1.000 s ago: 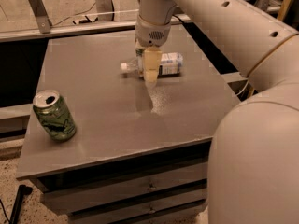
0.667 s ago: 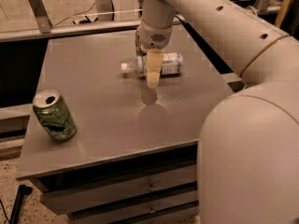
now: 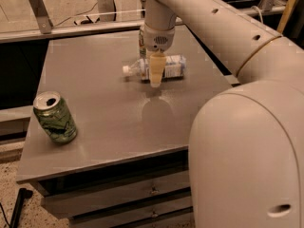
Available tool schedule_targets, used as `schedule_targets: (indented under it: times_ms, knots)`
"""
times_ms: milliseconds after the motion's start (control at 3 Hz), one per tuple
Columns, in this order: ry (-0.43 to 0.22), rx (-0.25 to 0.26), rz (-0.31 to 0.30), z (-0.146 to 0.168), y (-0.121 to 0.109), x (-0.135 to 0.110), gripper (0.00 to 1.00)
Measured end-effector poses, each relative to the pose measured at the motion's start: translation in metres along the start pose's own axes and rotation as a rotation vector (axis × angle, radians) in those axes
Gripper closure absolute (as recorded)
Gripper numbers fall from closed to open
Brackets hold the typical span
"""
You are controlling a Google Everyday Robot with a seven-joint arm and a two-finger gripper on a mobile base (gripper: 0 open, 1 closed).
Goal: Place blue plastic bottle upright
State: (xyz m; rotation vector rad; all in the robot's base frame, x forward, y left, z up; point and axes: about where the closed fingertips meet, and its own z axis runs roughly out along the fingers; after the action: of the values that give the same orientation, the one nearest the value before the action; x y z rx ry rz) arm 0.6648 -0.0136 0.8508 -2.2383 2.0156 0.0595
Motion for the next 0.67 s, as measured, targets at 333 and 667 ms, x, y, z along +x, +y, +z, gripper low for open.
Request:
schedule_targets:
  times_ms: [333,667]
  knots:
    - [0.038,-0.036,-0.050,0.017,0.010,-0.010,0.56]
    - [0.051,-0.031,-0.100,0.011,0.021,-0.024,0.80]
